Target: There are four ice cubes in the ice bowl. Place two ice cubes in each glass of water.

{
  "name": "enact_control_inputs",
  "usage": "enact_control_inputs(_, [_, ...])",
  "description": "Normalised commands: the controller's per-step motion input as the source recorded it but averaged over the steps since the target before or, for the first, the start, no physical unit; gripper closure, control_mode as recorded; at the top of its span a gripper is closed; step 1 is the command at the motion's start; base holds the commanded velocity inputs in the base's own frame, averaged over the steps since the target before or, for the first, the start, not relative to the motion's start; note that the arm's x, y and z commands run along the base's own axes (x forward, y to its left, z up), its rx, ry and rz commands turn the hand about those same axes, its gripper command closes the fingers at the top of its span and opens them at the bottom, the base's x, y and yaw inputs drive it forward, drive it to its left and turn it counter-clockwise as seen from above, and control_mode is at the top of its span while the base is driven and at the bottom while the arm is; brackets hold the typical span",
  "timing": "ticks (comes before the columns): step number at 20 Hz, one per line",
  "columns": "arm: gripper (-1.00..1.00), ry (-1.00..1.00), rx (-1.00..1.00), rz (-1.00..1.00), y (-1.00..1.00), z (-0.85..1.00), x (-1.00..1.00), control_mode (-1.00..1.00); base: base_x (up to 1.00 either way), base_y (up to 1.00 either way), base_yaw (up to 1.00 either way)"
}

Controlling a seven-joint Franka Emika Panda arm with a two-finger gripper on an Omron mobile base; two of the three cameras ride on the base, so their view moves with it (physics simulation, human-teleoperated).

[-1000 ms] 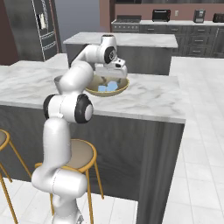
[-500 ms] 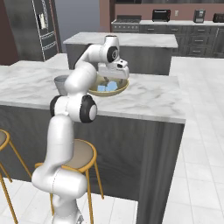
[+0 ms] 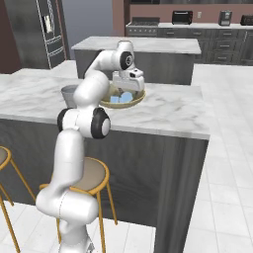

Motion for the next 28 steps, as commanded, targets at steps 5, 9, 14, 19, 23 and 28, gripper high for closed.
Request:
enact_control_inputs(5, [-1.00,0.11,-0.05,-0.26,0.00,-0.31,0.03,-1.00,0.00,0.00,0.00])
enact_control_inputs(9, [-1.00,0.15,-0.04,-0.25,0.00,-0.39,-0.01,-1.00,0.00,0.00,0.00])
enact_control_inputs(14, [-1.00,0.17,-0.01,-0.25,-0.04,-0.48,-0.44,-1.00,0.00,0.00,0.00])
enact_control_inputs(19, [-1.00,0.14,-0.03,-0.26,0.00,-0.57,-0.24,-1.00,0.00,0.00,0.00])
enact_control_inputs(23, [1.00,0.11,0.00,-0.25,0.00,-0.39,-0.31,-1.00,0.00,0.00,0.00])
enact_control_inputs(28, [1.00,0.01,-0.03,-0.19,0.00,-0.35,-0.04,-1.00,0.00,0.00,0.00])
